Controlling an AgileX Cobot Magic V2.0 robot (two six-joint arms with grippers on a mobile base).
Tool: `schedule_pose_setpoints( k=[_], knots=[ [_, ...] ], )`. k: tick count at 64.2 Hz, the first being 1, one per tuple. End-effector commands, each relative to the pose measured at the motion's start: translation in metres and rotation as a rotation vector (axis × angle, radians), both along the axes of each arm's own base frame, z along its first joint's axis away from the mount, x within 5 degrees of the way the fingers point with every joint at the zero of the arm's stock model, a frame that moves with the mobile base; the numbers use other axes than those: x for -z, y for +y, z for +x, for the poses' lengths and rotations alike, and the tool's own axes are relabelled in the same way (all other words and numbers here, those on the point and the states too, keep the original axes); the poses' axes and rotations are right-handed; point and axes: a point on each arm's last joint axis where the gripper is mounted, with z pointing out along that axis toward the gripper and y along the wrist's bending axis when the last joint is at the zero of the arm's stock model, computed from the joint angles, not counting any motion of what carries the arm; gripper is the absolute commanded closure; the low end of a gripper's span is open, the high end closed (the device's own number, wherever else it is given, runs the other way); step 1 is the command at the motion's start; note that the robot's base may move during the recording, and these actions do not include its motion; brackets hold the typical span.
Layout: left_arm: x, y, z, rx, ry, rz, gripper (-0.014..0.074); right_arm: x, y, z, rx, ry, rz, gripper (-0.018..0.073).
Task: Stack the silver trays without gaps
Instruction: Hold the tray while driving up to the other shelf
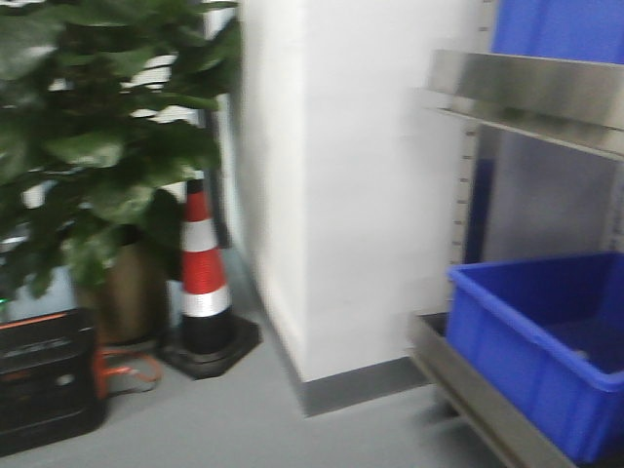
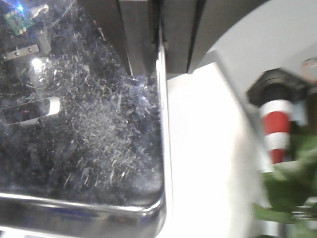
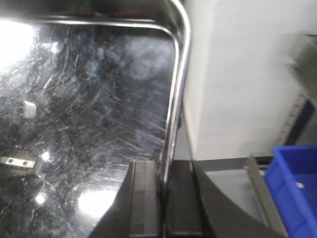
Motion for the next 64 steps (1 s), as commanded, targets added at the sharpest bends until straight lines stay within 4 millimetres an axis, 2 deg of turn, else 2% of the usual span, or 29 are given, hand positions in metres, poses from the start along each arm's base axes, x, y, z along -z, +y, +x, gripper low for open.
schedule_pose_setpoints(
  k=[1,64],
  knots=[
    [-0.0077,-0.0033,-0.0008,0.02,-0.052,-0.051,0.0613,-0.0081,0.0058,-0.0027,-0.079,-0.057,0.038,0.0626],
    [-0.0077,-0.0033,-0.0008,0.02,-0.052,-0.051,0.0613,-0.0081,0.0058,-0.0027,-0.079,-0.057,0.038,0.0626]
  ],
)
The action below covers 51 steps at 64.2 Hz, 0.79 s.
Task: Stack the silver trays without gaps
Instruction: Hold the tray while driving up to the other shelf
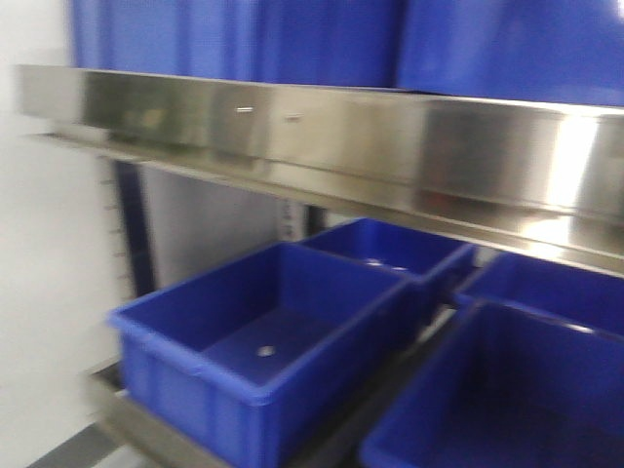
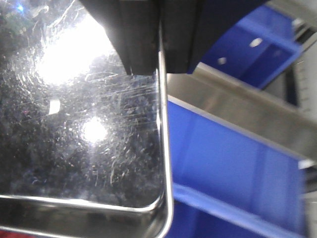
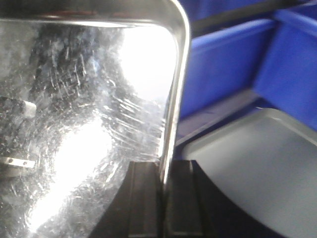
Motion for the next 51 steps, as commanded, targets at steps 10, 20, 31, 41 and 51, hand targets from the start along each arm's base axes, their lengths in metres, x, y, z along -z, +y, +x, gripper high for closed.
schedule_pose_setpoints(
  k=[10,20,31,41,51],
  knots=[
    [-0.0077,-0.0033,-0.0008,0.02,-0.052,-0.051,0.0613,-0.0081,0.0058,-0.0027,-0.079,-0.057,0.038,0.0626],
    [-0.0077,-0.0033,-0.0008,0.02,-0.052,-0.051,0.0613,-0.0081,0.0058,-0.0027,-0.079,-0.057,0.038,0.0626],
    [-0.0077,-0.0033,-0.0008,0.02,-0.052,-0.051,0.0613,-0.0081,0.0058,-0.0027,-0.079,-0.057,0.038,0.0626],
    [-0.0077,-0.0033,-0.0008,0.02,-0.052,-0.051,0.0613,-0.0081,0.0058,-0.0027,-0.079,-0.057,0.038,0.0626],
    [-0.0077,-0.0033,-0.0008,0.02,-0.052,-0.051,0.0613,-0.0081,0.0058,-0.0027,-0.079,-0.057,0.038,0.0626]
  ],
)
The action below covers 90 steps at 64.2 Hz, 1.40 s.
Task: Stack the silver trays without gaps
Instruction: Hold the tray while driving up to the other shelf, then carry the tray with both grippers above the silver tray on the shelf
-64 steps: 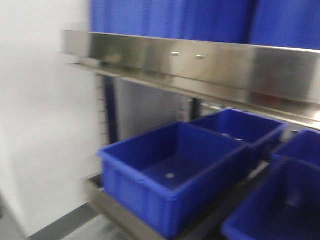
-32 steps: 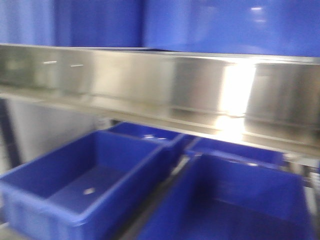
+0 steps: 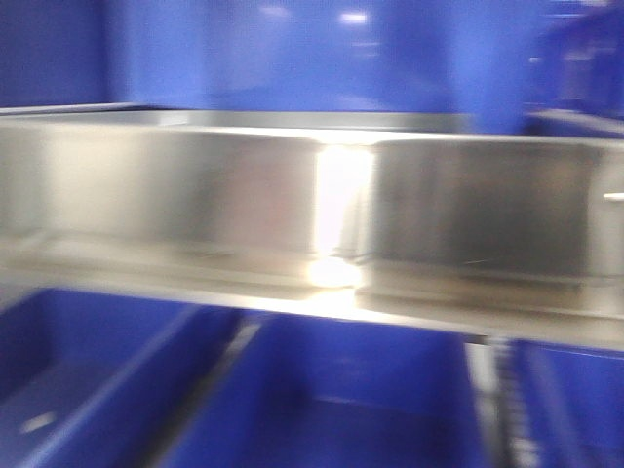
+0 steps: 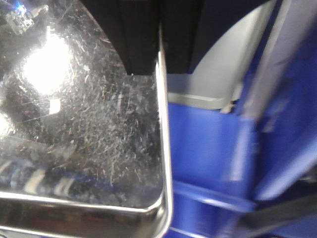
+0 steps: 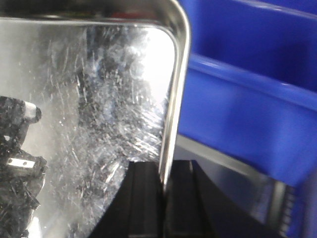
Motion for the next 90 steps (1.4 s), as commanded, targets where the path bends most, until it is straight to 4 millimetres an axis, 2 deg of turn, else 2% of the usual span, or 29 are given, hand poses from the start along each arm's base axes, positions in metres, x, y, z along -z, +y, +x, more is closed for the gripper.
schedule_pose_setpoints(
  k=[1,90],
  knots=[
    [-0.0077,-0.0033,-0.0008,0.02,-0.052,-0.051,0.0613,-0.0081,0.0058,-0.0027,-0.079,-0.057,0.038,0.0626],
    [-0.0077,-0.0033,-0.0008,0.02,-0.052,-0.051,0.0613,-0.0081,0.0058,-0.0027,-0.079,-0.057,0.038,0.0626]
  ],
)
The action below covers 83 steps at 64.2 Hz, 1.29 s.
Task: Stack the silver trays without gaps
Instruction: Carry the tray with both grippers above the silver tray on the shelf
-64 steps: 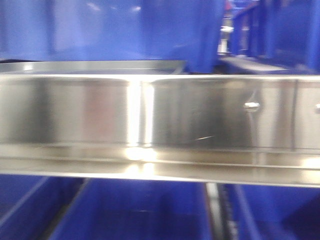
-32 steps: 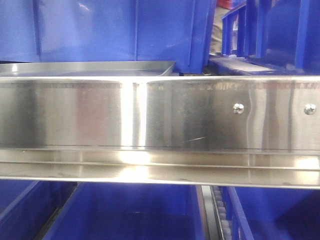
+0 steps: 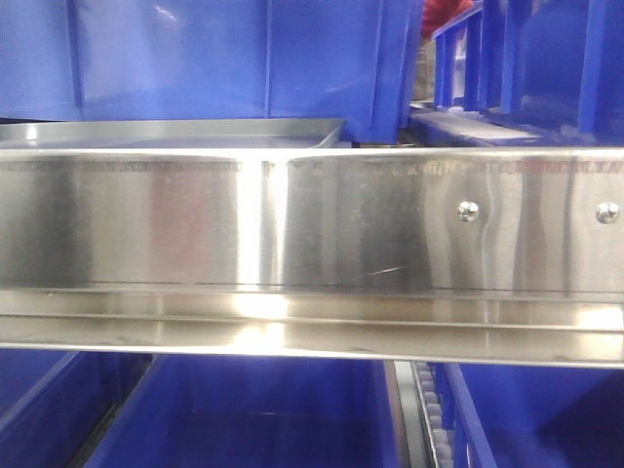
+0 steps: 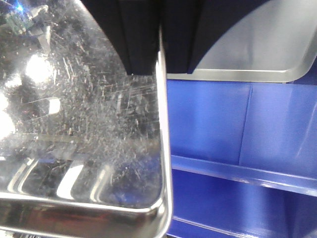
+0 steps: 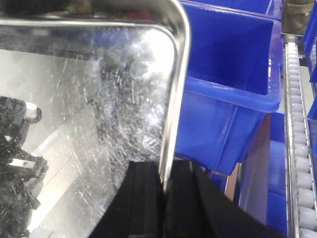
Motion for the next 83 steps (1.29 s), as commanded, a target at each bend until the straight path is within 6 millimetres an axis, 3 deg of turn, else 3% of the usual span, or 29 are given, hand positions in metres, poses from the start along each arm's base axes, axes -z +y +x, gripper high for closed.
schedule_pose_setpoints(
  k=[1,24,35,57,72,83],
  knots=[
    [-0.008,-0.003,-0.001,0.02,-0.052,-0.051,0.0613,-0.008,0.006,-0.002,-0.079,-0.056,0.037,0.0626],
    [-0.008,-0.003,-0.001,0.02,-0.058,-0.053,0.0613,-0.013,0.014,-0.004,-0.154,-0.105,0.09,0.0626],
    [-0.008,-0.003,0.0,0.02,-0.058,-0.053,0.0613,-0.006,0.018,-0.001,-0.141,-0.068,0.073,0.0626],
    [0.009,-0.004,0.025,-0.02,-0.021,0.131,0.0613,0.03,0.05,0.017,-0.132,-0.001,-0.033,0.0626],
    [0.036,-0.004,0.053,-0.059,0.139,0.187,0.0613,0.063,0.073,0.028,-0.13,0.068,-0.106,0.0626],
    [0.05,-0.002,0.06,-0.078,0.247,0.218,0.0613,0.081,0.083,0.031,-0.125,0.133,-0.127,0.0626]
  ],
)
